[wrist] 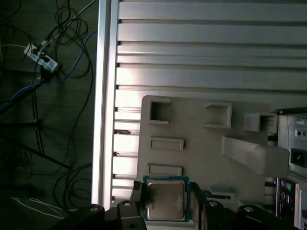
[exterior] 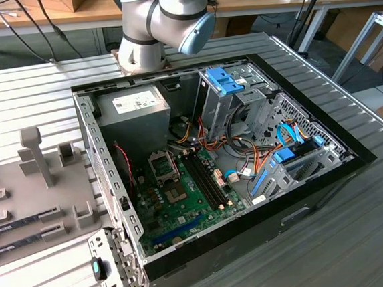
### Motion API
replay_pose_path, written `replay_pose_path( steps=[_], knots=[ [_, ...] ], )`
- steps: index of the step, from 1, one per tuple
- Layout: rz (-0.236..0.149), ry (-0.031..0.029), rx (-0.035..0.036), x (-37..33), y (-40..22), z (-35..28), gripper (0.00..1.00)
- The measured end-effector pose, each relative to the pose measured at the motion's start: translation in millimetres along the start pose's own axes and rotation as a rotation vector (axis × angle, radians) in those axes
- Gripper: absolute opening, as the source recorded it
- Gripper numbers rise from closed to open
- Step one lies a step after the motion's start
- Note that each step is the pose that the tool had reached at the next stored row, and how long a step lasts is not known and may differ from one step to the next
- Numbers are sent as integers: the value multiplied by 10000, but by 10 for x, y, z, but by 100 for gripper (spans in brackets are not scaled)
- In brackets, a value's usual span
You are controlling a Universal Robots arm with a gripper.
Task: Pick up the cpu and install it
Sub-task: 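Pick up the cpu and move it towards the insertion slot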
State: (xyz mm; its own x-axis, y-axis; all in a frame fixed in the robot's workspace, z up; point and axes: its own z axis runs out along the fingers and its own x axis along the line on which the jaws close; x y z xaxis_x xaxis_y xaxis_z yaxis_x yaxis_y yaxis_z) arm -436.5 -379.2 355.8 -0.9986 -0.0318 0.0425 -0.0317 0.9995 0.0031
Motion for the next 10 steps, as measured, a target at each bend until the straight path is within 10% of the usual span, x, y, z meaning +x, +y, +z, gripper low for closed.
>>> replay_pose_path(
  steps=[10],
  knots=[
    [0,-1,-4,5,0,-126,47]
  ],
)
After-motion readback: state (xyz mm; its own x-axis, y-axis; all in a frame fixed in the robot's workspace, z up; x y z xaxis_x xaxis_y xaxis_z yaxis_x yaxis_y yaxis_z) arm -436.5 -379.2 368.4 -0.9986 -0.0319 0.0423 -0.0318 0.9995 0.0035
